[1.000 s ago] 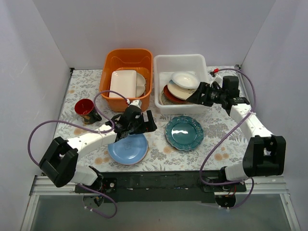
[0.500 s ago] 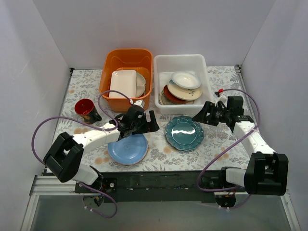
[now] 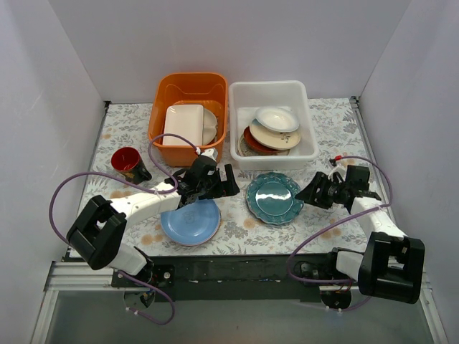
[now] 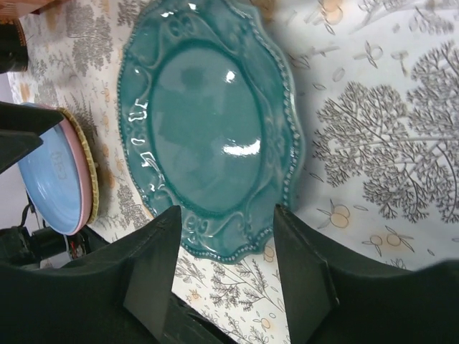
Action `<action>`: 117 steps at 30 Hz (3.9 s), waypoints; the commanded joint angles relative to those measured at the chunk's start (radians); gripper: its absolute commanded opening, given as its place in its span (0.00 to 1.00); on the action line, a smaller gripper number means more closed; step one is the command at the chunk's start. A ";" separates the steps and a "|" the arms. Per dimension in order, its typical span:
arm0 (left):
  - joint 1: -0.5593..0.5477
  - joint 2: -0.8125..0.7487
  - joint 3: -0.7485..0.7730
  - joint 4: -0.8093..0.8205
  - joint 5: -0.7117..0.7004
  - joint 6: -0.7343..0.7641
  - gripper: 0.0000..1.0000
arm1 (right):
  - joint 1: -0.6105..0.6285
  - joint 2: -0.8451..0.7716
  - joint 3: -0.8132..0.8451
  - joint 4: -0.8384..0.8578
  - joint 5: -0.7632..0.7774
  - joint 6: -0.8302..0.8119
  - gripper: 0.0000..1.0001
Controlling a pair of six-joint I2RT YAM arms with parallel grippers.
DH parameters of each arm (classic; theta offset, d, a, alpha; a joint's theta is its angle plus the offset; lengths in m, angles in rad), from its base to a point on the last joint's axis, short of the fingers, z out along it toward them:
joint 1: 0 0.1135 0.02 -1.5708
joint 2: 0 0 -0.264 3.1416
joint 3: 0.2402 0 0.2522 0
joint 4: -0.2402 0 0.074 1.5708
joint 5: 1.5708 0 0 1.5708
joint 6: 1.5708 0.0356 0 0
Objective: Place the plates into the plastic bin on the countertop
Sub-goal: Pick up the plate at the center of the board.
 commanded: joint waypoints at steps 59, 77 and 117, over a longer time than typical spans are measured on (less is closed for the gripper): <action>-0.009 -0.024 0.070 -0.053 0.001 0.025 0.98 | -0.122 0.341 -0.284 0.539 -0.249 0.151 0.01; -0.009 -0.022 0.067 -0.053 -0.001 0.024 0.98 | -0.123 0.185 -0.256 0.371 -0.272 0.062 0.01; -0.009 0.001 0.051 -0.036 -0.001 0.016 0.98 | -0.120 -0.149 -0.025 0.047 -0.441 0.137 0.01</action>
